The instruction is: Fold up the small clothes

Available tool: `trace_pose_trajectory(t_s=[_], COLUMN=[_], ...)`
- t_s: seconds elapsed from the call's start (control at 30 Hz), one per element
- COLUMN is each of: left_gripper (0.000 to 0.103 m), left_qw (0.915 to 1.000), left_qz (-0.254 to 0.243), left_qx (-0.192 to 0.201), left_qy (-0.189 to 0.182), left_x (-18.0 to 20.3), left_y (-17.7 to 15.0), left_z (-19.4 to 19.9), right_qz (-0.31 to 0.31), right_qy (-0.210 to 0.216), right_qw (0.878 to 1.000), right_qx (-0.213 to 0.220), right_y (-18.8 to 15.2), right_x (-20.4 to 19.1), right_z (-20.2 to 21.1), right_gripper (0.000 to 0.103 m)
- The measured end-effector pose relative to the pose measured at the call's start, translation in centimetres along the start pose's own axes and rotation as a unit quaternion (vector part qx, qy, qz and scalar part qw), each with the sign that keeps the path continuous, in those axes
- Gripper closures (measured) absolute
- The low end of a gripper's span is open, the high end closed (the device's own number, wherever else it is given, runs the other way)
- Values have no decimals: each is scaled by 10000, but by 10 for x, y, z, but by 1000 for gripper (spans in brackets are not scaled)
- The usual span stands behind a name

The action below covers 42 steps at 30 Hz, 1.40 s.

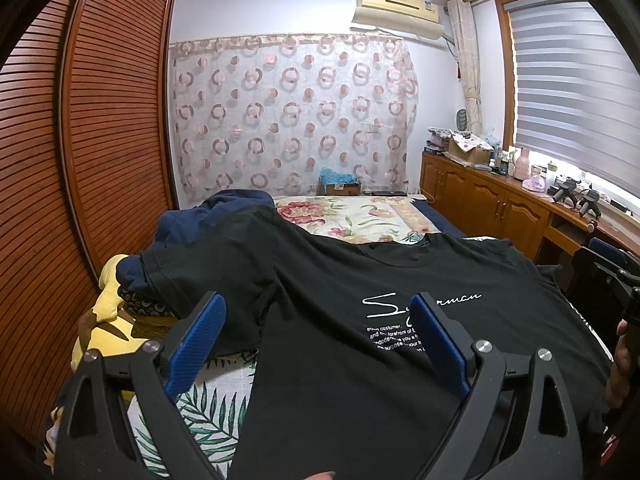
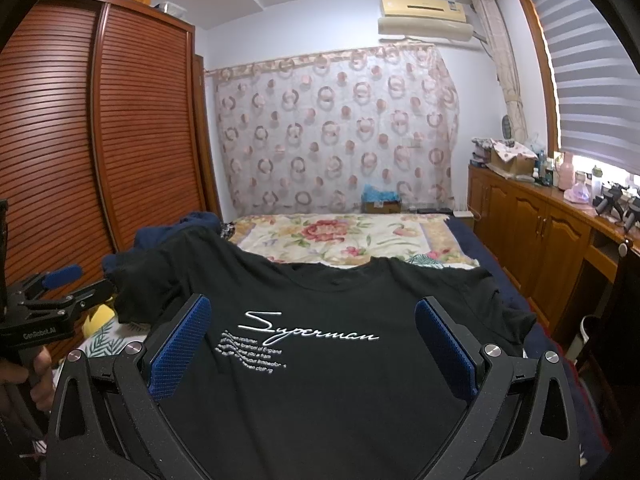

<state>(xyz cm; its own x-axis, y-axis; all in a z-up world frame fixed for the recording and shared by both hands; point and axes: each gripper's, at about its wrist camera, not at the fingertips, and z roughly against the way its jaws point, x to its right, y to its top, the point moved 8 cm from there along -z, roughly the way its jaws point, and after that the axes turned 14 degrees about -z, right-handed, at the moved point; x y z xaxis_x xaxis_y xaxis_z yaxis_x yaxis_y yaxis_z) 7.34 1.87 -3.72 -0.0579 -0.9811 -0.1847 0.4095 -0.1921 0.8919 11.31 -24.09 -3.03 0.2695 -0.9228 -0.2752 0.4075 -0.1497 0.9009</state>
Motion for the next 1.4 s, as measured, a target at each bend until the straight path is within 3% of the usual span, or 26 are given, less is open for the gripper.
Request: trace_pose_trajectory(t_s=[1.4], left_gripper=[9], left_qw=[10000], left_qz=[-53], left_qx=[-10], left_qy=[48], left_x=[1], left_y=[3], left_z=[2], right_qz=[-6], right_qy=[1], right_qw=[10000], right_qx=[1], right_y=[1], right_x=[0], right_z=[1], right_gripper=[0])
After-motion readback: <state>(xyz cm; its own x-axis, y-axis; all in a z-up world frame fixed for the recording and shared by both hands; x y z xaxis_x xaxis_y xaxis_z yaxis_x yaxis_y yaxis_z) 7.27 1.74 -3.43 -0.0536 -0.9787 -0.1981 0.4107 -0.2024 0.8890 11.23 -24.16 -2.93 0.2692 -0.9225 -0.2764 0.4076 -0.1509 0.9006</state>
